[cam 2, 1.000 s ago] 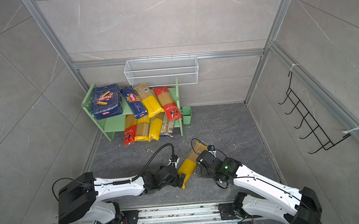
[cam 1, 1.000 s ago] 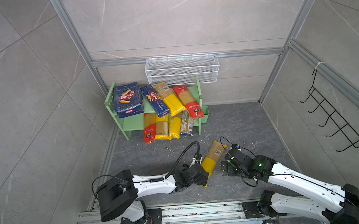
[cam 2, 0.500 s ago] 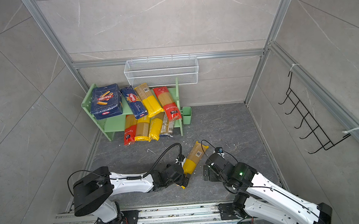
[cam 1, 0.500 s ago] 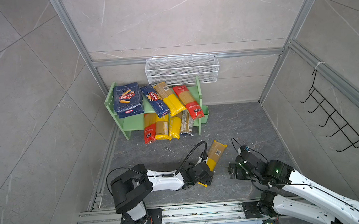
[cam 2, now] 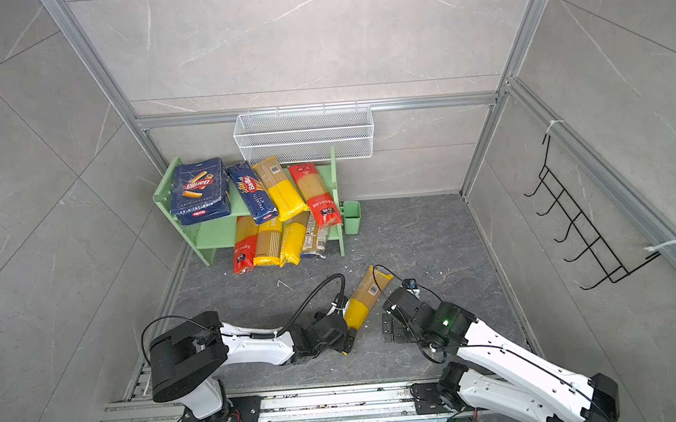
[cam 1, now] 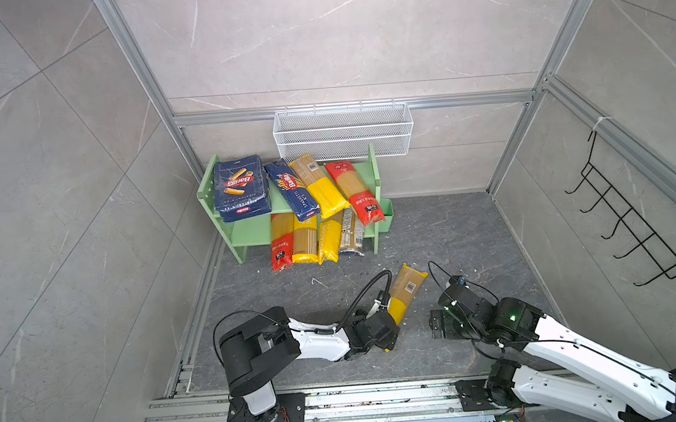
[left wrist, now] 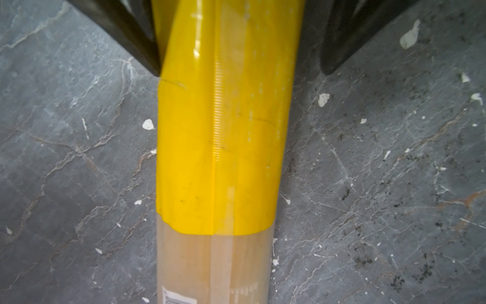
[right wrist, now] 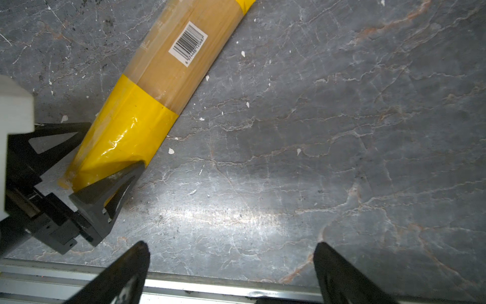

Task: Arrange pasta packages on shelves
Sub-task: Pick up the pasta bag from the center of the table.

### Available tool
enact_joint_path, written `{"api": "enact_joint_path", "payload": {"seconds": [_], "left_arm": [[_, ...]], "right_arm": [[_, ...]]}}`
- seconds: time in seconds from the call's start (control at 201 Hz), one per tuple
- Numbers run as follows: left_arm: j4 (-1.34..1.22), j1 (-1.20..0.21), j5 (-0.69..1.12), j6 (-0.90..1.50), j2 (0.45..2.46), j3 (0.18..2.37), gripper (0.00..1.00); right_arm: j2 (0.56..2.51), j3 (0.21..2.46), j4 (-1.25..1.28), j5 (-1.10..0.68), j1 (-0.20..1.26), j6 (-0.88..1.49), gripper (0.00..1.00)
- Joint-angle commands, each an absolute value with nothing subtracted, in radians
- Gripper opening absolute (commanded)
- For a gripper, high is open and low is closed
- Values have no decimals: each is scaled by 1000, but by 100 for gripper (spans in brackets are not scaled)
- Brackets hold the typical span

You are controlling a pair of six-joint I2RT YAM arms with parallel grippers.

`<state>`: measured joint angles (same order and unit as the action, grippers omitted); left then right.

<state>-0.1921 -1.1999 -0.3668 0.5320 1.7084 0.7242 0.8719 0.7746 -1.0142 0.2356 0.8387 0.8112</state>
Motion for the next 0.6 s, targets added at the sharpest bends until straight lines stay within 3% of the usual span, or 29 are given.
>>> {"api": "enact_joint_path", "payload": {"seconds": [0.0,0.075,0.164,0.334,0.493,0.592], "left_arm": [[-131,-1202,-352,583,1745,676,77],[-139,-1209,-362,592,1745,663,66],[-143,-1218,-373,605,1746,652,35],[-147,-1227,-382,614,1741,636,28],[-136,-1229,-401,621,1727,634,0],[-124,-1230,-421,626,1706,629,0]], "right_arm": [[875,820,-1030,236,834,799,100],[873,835,-1043,244,834,796,99],[871,848,-1058,252,834,792,100],[867,857,-1064,254,834,787,100],[854,868,-1071,253,834,783,100],[852,884,-1073,254,834,774,100]]}}
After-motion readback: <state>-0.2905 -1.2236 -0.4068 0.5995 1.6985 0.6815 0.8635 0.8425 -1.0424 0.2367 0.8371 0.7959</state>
